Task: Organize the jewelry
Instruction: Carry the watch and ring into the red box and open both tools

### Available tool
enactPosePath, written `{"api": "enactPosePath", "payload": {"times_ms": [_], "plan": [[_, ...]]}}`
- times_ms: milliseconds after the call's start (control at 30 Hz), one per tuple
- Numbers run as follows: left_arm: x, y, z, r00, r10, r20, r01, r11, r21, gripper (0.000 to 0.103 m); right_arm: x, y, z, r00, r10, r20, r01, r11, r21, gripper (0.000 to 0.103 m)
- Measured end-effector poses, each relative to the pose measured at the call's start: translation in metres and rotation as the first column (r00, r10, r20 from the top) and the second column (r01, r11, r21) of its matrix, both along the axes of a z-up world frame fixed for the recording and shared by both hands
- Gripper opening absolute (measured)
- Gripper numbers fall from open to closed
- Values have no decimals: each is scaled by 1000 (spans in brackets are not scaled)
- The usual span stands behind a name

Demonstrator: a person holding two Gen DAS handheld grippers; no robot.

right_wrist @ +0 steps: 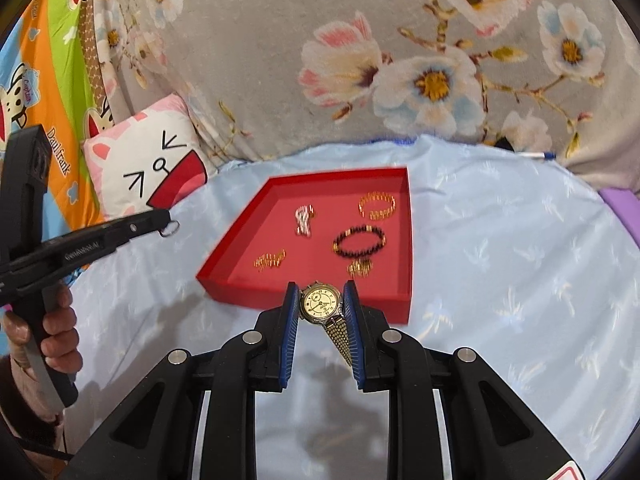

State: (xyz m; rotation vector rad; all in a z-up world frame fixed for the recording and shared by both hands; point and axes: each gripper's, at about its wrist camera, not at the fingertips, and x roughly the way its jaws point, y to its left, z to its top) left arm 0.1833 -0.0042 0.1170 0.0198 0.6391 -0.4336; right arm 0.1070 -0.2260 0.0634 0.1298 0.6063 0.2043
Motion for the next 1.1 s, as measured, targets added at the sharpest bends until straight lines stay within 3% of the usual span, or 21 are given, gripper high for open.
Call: {"api": "enactPosePath", "payload": {"times_ms": [300, 600, 733, 767, 833, 867, 900, 1100], "plan": [[77, -14, -15, 997, 34, -74, -37, 998, -46, 4, 73, 8, 11, 999, 30, -12, -29, 998, 62, 21], [125, -31, -67, 984, 72, -163, -67, 997, 38, 4, 131, 31, -44, 987, 57, -148, -49, 997, 55, 22], [136, -34, -77, 981, 92, -170, -83, 995, 61, 5, 149, 39, -59, 984, 48, -170, -43, 999, 32, 23], [137, -33, -78, 981, 103, -167, -94, 994, 57, 6, 151, 39, -59, 987, 41, -157, -36, 999, 34, 23], [139, -29, -78, 979, 118, -168, -113, 993, 39, 18, 153, 35, -56, 991, 31, -134, -23, 998, 55, 25], [139, -27, -78, 977, 133, -168, -128, 991, 36, 34, 150, 31, -53, 992, 28, -119, -19, 997, 79, 25], [137, -24, -76, 976, 144, -160, -142, 989, 29, 40, 147, 27, -50, 994, 22, -105, -12, 996, 94, 26], [104, -12, -63, 982, 159, -100, -155, 987, 46, 40, 102, 12, -35, 999, 0, -52, 3, 997, 73, 26]]}}
